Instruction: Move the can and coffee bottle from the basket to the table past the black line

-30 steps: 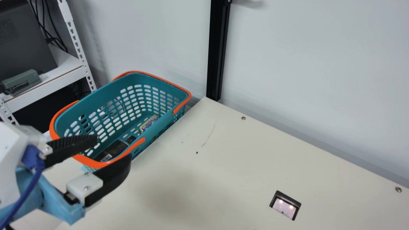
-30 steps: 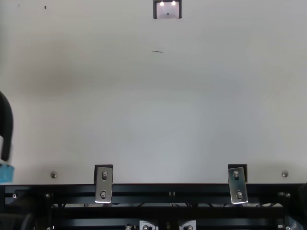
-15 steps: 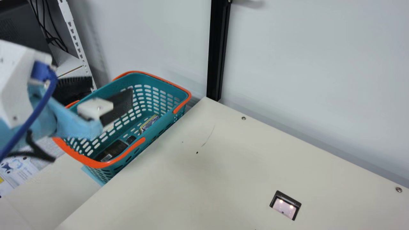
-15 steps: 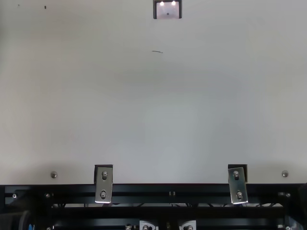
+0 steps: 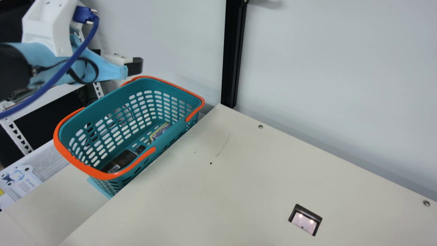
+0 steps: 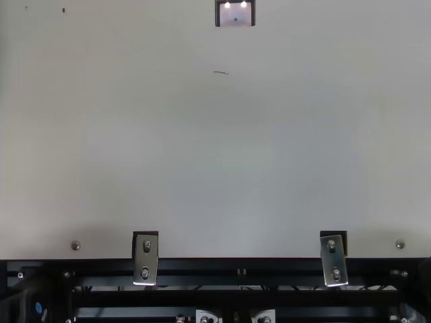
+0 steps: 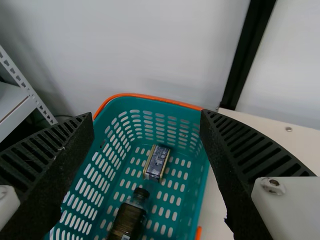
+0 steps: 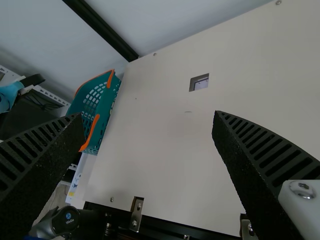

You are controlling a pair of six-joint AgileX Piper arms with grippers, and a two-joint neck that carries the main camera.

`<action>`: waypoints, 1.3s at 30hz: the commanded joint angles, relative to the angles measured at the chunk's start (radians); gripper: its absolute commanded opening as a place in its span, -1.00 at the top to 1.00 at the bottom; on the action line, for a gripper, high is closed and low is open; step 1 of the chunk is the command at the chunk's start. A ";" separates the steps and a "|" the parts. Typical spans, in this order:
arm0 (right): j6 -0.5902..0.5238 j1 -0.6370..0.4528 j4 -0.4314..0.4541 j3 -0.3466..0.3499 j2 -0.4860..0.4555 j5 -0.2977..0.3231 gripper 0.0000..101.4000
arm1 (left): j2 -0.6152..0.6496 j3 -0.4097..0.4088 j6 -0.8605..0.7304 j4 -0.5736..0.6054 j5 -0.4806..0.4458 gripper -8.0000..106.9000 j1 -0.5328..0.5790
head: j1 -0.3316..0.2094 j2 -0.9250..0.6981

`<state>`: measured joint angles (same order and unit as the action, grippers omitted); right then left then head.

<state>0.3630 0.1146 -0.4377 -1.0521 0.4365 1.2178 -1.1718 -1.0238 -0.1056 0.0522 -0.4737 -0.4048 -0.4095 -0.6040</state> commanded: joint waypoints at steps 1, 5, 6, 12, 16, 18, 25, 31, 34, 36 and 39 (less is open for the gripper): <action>0.000 0.000 0.000 0.000 0.000 0.000 -1.00 | -0.094 -0.049 -0.108 0.061 -0.022 -0.71 -0.037 | -0.025 -0.015; 0.000 0.000 0.000 0.000 0.000 0.000 -1.00 | -0.199 -0.108 -0.217 0.132 -0.065 -0.71 -0.087 | -0.025 -0.015; 0.000 0.000 0.000 0.000 0.000 0.000 -1.00 | -0.225 -0.121 -0.244 0.147 -0.076 -0.71 -0.097 | -0.025 -0.015; 0.000 0.000 0.000 0.000 0.000 0.000 -1.00 | -0.383 -0.187 -0.385 0.215 -0.131 -0.71 -0.151 | -0.025 -0.015; 0.000 0.000 0.000 0.000 0.000 0.000 -1.00 | -0.484 -0.225 -0.469 0.243 -0.161 -0.71 -0.168 | -0.025 -0.015; 0.000 0.000 0.000 0.000 0.000 0.000 -1.00 | -0.533 -0.245 -0.507 0.253 -0.176 -0.71 -0.172 | -0.025 -0.015; 0.000 0.000 0.000 0.000 0.000 0.000 -1.00 | -0.695 -0.309 -0.607 0.264 -0.211 -0.71 -0.174 | -0.025 -0.015; 0.000 0.000 0.000 0.000 0.000 0.000 -1.00 | -0.824 -0.369 -0.647 0.257 -0.226 -0.71 -0.164 | -0.025 -0.015; 0.000 0.000 0.000 0.000 0.000 0.000 -1.00 | -0.885 -0.404 -0.650 0.247 -0.229 -0.71 -0.157 | -0.025 -0.015; 0.000 0.000 0.000 0.000 0.000 0.000 -1.00 | -0.923 -0.428 -0.652 0.242 -0.232 -0.71 -0.154 | -0.025 -0.015; 0.000 0.000 0.000 0.000 0.000 0.000 -1.00 | -0.976 -0.462 -0.655 0.235 -0.235 -0.71 -0.148 | -0.025 -0.015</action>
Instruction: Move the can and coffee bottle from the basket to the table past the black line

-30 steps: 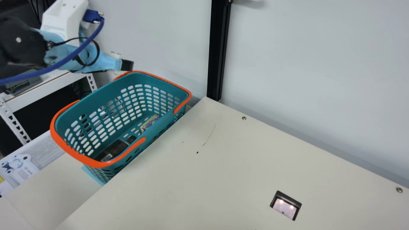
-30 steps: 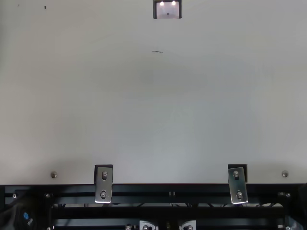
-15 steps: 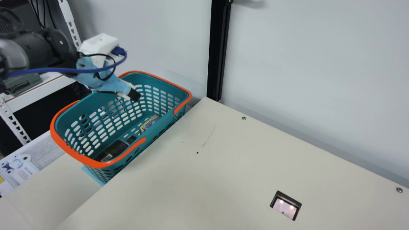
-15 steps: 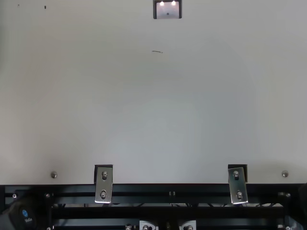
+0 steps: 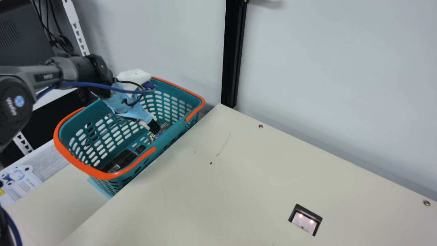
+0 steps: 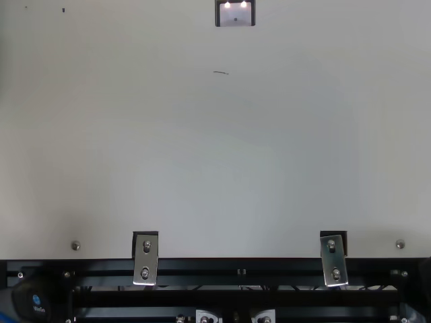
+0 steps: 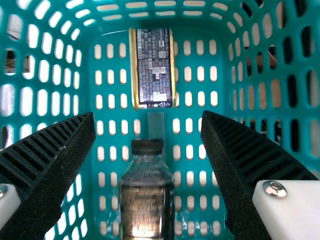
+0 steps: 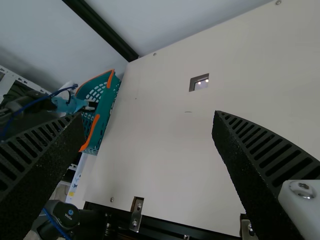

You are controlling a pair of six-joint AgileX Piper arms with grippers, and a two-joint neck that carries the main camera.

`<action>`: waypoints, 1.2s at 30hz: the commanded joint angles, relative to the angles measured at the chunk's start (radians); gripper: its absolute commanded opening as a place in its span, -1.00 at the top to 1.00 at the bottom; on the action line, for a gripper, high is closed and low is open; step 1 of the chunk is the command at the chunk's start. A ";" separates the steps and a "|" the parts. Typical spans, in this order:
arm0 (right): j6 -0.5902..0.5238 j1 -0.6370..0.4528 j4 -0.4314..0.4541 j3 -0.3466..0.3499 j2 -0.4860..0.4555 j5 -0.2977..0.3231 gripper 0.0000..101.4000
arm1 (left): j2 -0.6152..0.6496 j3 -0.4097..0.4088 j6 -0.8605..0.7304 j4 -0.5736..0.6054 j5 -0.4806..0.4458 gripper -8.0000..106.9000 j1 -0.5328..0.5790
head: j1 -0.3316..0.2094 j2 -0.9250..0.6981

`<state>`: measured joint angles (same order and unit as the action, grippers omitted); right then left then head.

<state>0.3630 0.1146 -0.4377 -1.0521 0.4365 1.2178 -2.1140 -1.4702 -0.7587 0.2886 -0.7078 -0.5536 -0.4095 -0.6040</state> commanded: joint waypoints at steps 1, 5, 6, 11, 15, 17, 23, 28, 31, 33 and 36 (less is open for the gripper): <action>0.000 0.000 0.000 0.000 0.000 0.000 -1.00 | -0.051 -0.026 -0.003 -0.005 -0.002 -0.71 0.003 | -0.025 -0.015; 0.000 0.000 0.000 0.000 0.000 0.000 -1.00 | -0.118 -0.067 -0.004 -0.014 0.003 -0.71 0.013 | -0.025 -0.015; 0.000 0.000 0.000 0.000 0.000 0.000 -1.00 | -0.132 -0.075 -0.004 -0.016 0.005 -0.71 0.015 | -0.025 -0.015; 0.000 0.000 0.000 0.000 0.000 0.000 -1.00 | -0.199 -0.131 0.005 -0.030 0.003 -0.71 0.027 | -0.025 -0.015; 0.000 0.000 0.000 0.000 0.000 0.000 -1.00 | -0.244 -0.180 0.015 -0.036 -0.001 -0.71 0.034 | -0.025 -0.015; 0.000 0.000 0.000 0.000 0.000 0.000 -1.00 | -0.262 -0.205 0.019 -0.035 -0.004 -0.71 0.037 | -0.025 -0.015; 0.000 0.000 0.000 0.000 0.000 0.000 -1.00 | -0.306 -0.274 0.029 -0.030 -0.018 -0.71 0.045 | -0.025 -0.015; 0.000 0.000 0.000 0.000 0.000 0.000 -1.00 | -0.339 -0.327 0.041 -0.031 -0.032 -0.71 0.052 | -0.025 -0.015; 0.000 0.000 0.000 0.000 0.000 0.000 -1.00 | -0.358 -0.351 0.051 -0.034 -0.038 -0.71 0.055 | -0.025 -0.015; 0.000 0.000 0.000 0.000 0.000 0.000 -1.00 | -0.370 -0.365 0.057 -0.036 -0.041 -0.71 0.057 | -0.025 -0.015; 0.000 0.000 0.000 0.000 0.000 0.000 -1.00 | -0.384 -0.377 0.065 -0.037 -0.041 -0.71 0.060 | -0.025 -0.015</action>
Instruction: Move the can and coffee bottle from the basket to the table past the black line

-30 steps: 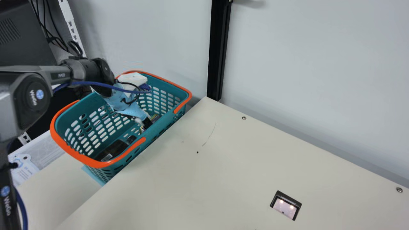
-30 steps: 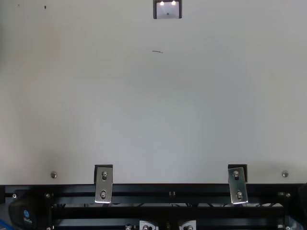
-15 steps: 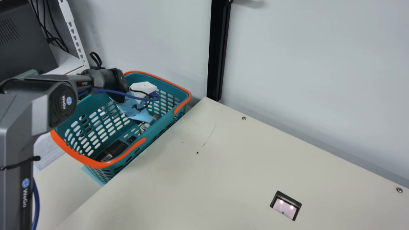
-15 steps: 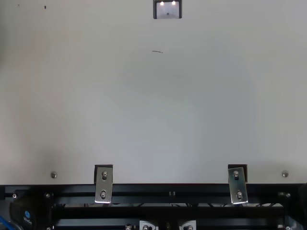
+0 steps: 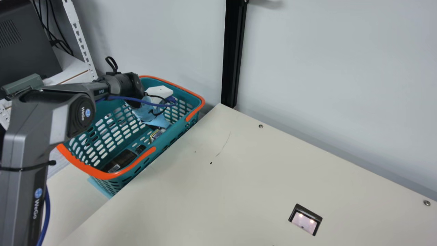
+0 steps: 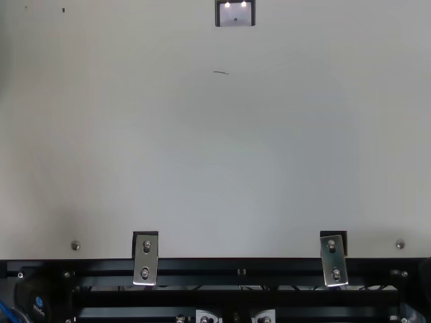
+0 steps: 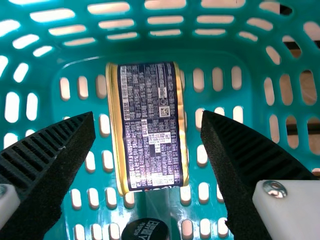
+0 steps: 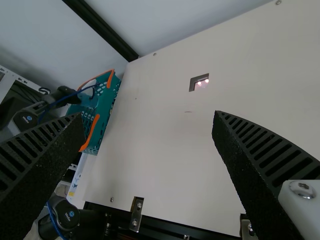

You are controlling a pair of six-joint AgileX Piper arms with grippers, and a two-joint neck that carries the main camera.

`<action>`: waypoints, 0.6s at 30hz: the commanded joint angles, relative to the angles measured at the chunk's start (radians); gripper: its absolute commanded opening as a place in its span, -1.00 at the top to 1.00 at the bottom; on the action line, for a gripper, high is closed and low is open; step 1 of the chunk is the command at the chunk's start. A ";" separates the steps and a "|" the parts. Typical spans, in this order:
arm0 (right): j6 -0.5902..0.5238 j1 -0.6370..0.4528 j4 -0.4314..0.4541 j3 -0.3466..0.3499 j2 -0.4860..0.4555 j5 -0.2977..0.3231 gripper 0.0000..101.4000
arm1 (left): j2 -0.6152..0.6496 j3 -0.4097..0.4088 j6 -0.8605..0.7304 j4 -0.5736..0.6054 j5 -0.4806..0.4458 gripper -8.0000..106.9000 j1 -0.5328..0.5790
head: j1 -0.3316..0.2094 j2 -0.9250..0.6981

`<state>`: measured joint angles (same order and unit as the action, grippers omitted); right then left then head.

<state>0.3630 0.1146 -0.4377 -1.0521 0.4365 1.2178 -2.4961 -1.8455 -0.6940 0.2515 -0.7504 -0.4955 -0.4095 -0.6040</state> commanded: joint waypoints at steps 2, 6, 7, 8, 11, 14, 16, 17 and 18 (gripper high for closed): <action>0.000 0.000 0.000 0.000 0.000 0.000 -1.00 | -0.009 -0.006 0.005 -0.001 0.002 -0.71 0.003 | -0.025 -0.015; 0.000 0.000 0.000 0.000 0.000 0.000 -1.00 | -0.023 -0.011 0.013 -0.002 0.008 -0.71 0.006 | -0.025 -0.015; 0.000 0.000 0.000 0.000 0.000 0.000 -1.00 | -0.027 -0.013 0.015 -0.001 0.010 -0.71 0.007 | -0.025 -0.015; 0.000 0.000 0.000 0.000 0.000 0.000 -1.00 | -0.030 -0.012 0.016 -0.001 0.013 -0.71 0.007 | -0.025 -0.015; 0.000 0.000 0.000 0.000 0.000 0.000 -1.00 | -0.039 -0.014 0.019 0.003 0.021 -0.71 0.008 | -0.025 -0.015; 0.000 0.000 0.000 0.000 0.000 0.000 -1.00 | -0.046 -0.014 0.017 0.012 0.031 0.01 0.007 | -0.025 -0.015; 0.000 0.000 0.000 0.000 0.000 0.000 -1.00 | -0.048 -0.011 0.013 0.023 0.038 0.68 0.005 | -0.025 -0.015; 0.000 0.000 0.000 0.000 0.000 0.000 -1.00 | -0.047 -0.008 0.010 0.029 0.041 0.68 0.004 | -0.025 -0.015; 0.000 0.000 0.000 0.000 0.000 0.000 -1.00 | -0.045 -0.003 0.007 0.034 0.046 0.68 0.002 | -0.025 -0.015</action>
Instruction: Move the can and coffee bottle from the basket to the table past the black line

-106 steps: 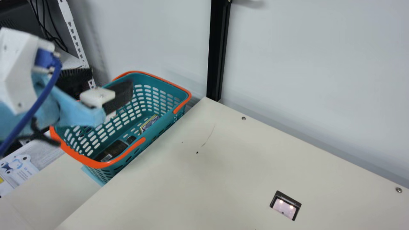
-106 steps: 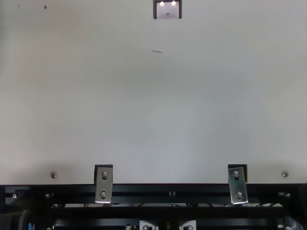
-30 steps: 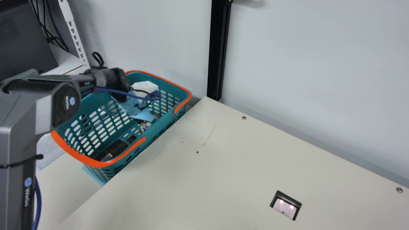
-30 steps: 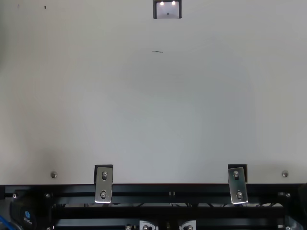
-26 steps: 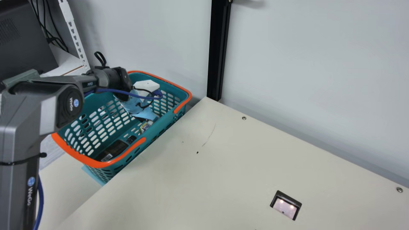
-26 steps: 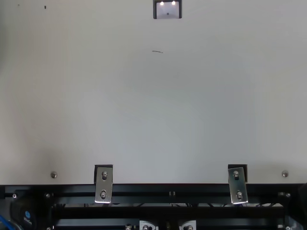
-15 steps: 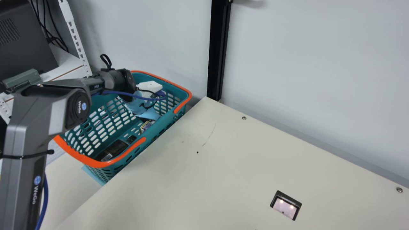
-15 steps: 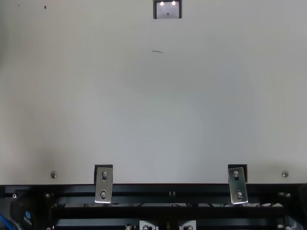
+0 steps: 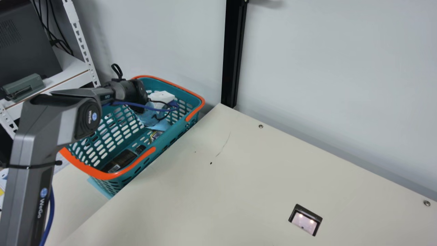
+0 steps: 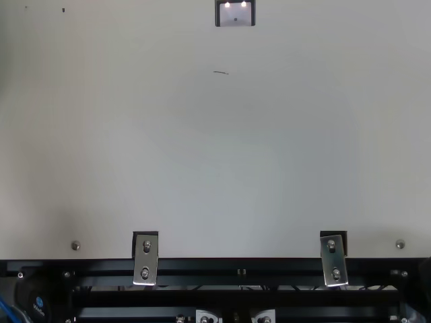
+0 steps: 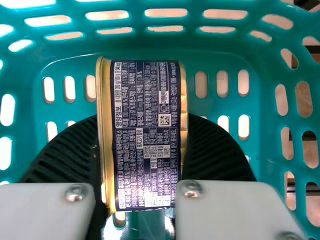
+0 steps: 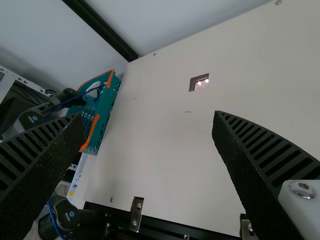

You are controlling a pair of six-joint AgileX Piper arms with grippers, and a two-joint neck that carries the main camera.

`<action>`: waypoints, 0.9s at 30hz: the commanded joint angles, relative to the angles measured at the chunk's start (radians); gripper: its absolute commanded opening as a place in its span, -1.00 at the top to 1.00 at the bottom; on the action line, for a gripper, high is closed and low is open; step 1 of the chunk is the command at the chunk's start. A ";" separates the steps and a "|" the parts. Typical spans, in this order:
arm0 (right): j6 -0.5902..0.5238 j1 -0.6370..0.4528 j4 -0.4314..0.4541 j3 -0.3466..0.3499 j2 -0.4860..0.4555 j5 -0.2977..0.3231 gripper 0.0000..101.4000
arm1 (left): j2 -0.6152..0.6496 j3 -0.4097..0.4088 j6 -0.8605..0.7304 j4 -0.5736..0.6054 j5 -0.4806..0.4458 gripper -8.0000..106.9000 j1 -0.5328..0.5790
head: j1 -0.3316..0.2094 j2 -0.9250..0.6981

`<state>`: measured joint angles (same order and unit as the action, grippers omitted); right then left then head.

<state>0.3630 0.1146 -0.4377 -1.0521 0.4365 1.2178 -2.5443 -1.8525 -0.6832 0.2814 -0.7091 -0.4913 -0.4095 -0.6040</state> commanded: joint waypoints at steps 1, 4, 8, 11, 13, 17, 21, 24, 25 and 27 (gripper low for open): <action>0.000 0.000 0.000 0.000 0.000 0.000 -1.00 | 0.007 0.010 -0.008 0.012 0.010 0.68 -0.004 | -0.025 -0.015; 0.000 0.000 0.000 0.000 0.000 0.000 -1.00 | 0.033 0.041 -0.027 0.037 0.029 0.68 -0.011 | -0.025 -0.015; 0.000 0.000 0.000 0.000 0.000 0.000 -1.00 | 0.104 0.112 -0.066 0.070 0.071 0.68 -0.024 | -0.025 -0.015; 0.000 0.000 0.000 0.000 0.000 0.000 -1.00 | 0.172 0.175 -0.107 0.108 0.099 0.68 -0.036 | -0.025 -0.015; 0.000 0.000 0.000 0.000 0.000 0.000 -1.00 | 0.224 0.222 -0.140 0.136 0.120 0.68 -0.044 | -0.025 -0.015; 0.000 0.000 0.000 0.000 0.000 0.000 -1.00 | 0.333 0.312 -0.203 0.201 0.152 0.68 -0.061 | -0.025 -0.015; 0.000 0.000 0.000 0.000 0.000 0.000 -1.00 | 0.457 0.400 -0.260 0.280 0.176 0.68 -0.077 | -0.025 -0.015; 0.000 0.000 0.000 0.000 0.000 0.000 -1.00 | 0.555 0.461 -0.287 0.340 0.183 0.68 -0.086 | -0.025 -0.015; 0.000 0.000 0.000 0.000 0.000 0.000 -1.00 | 0.591 0.483 -0.293 0.360 0.183 0.68 -0.089 | -0.025 -0.015; 0.000 0.000 0.000 0.000 0.000 0.000 -1.00 | 0.664 0.524 -0.296 0.395 0.180 0.68 -0.092 | -0.025 -0.015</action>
<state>0.3630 0.1146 -0.4377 -1.0521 0.4365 1.2178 -1.9839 -1.3744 -0.9801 0.6361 -0.5265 -0.5814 -0.4095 -0.6040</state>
